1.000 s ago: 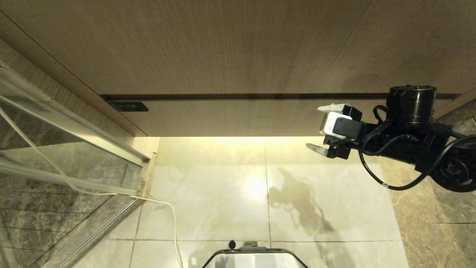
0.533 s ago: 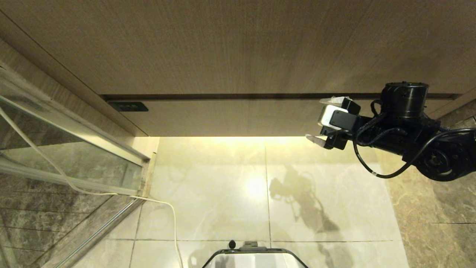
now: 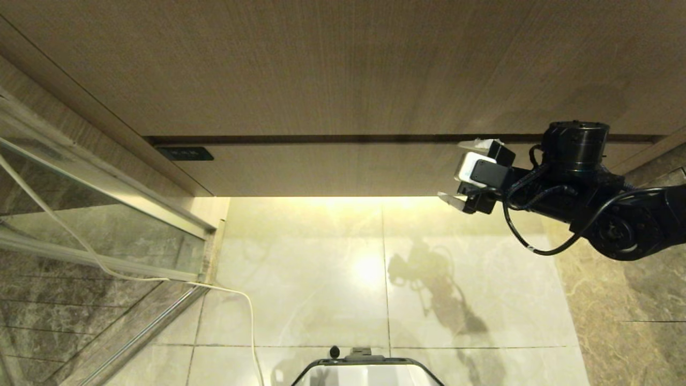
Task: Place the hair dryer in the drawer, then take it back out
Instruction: Pull open the drawer
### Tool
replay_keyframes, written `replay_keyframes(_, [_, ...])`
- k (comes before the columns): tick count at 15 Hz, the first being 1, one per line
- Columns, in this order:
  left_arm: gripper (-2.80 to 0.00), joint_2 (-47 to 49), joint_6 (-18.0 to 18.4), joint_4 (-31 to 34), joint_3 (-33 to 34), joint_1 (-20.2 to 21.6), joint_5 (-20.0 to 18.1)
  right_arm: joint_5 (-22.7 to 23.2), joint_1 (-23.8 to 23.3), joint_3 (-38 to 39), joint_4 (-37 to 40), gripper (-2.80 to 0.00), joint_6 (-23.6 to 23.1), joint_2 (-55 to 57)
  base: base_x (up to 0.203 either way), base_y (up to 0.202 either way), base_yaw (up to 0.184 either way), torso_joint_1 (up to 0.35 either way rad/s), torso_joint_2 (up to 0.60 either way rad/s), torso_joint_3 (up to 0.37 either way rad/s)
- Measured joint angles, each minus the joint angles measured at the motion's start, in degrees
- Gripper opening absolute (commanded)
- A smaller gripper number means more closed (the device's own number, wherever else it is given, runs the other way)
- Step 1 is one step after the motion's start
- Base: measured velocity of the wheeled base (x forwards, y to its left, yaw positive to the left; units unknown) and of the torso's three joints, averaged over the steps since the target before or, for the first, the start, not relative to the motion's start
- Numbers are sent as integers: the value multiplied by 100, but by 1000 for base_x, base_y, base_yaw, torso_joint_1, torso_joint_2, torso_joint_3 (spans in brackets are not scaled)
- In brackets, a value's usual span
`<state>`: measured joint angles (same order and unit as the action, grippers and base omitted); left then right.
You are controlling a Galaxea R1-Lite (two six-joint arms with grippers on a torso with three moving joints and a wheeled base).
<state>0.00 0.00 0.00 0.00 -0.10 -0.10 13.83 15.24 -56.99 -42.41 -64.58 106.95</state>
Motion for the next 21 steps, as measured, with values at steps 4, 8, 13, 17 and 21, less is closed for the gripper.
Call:
replay_keyframes(4, [-280,0,0,0,-1,0,0,-11,-2,-12,-373,0,4,131,0,0,0,0,0,0])
replay_keyframes(8, [-280,0,0,0,0,0,0,-22,-2,-40,-698,0,10,290,0,0,0,0,0,0])
replay_keyframes(13, [-280,0,0,0,0,0,2,-48,-13,-212,-900,0,27,533,0,0,0,0,0,0])
replay_keyframes(17, [-280,0,0,0,0,0,0,-64,-94,-401,-1045,0,41,755,0,0,0,0,0,0])
replay_keyframes(21, [-280,0,0,2,0,5,2,-86,-214,-497,-841,0,44,958,0,0,0,0,0,0])
